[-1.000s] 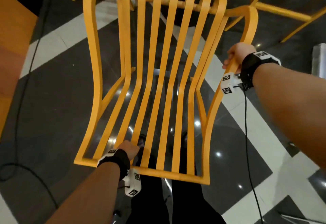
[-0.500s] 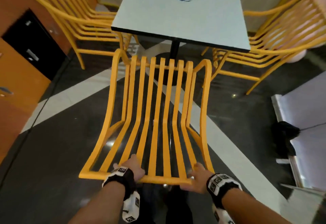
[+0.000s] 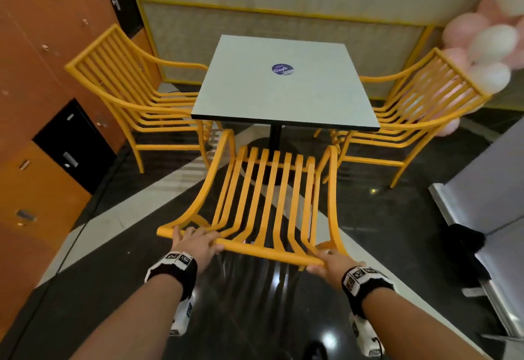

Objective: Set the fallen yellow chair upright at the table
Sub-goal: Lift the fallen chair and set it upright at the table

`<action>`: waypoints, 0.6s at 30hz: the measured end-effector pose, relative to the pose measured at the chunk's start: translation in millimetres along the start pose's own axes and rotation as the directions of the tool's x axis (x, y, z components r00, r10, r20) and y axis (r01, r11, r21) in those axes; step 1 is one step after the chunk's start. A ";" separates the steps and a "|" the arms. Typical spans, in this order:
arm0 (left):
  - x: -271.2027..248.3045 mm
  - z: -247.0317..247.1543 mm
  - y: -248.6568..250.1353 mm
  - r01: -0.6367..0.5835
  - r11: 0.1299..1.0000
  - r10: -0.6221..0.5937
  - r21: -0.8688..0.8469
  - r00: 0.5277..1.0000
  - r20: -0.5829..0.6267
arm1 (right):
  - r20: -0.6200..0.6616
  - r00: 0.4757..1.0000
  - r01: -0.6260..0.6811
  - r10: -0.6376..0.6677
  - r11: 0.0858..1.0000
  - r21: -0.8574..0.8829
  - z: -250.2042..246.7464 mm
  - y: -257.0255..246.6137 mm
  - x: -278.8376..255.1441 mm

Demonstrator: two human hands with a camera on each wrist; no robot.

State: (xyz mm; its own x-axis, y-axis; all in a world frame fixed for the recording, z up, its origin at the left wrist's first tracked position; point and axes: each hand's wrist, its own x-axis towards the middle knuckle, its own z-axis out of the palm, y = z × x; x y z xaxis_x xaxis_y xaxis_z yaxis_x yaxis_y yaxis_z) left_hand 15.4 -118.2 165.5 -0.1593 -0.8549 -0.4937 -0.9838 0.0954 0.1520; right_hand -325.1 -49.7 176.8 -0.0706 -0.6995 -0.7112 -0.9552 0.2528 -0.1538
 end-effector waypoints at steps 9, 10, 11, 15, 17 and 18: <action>57.2 -39.1 28.4 0.043 0.999 -0.044 -0.031 0.997 -0.062 | -0.276 0.961 0.024 -0.026 1.000 -0.012 -45.2 15.7 35.6; 64.2 -43.4 31.1 0.043 0.998 -0.046 -0.045 0.996 -0.071 | -0.290 0.957 0.030 -0.033 0.999 -0.014 -51.7 16.1 42.6; 71.5 -48.0 33.5 0.048 0.997 -0.052 -0.056 0.996 -0.076 | -0.299 0.954 0.034 -0.038 0.999 -0.021 -58.6 16.5 49.0; 93.2 -61.3 43.3 0.080 0.994 -0.087 -0.078 0.992 -0.092 | -0.274 0.961 0.038 -0.037 0.999 -0.001 -84.0 21.7 67.4; 99.8 -62.8 48.4 0.091 0.994 -0.097 -0.066 0.991 -0.093 | -0.259 0.964 0.064 -0.062 0.998 -0.002 -90.2 28.9 75.2; 101.5 -63.0 51.9 0.095 0.993 -0.101 -0.066 0.990 -0.094 | -0.262 0.962 0.075 -0.074 0.997 -0.005 -92.6 33.2 77.9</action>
State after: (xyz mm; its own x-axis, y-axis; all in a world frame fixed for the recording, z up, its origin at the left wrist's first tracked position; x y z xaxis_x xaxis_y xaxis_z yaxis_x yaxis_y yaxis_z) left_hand -46.6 -232.2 177.3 -0.0503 -0.9041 -0.4242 -0.9869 -0.0202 0.1601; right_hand -389.0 -157.7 179.9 -0.0725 -0.8671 -0.4929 -0.9594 0.1957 -0.2032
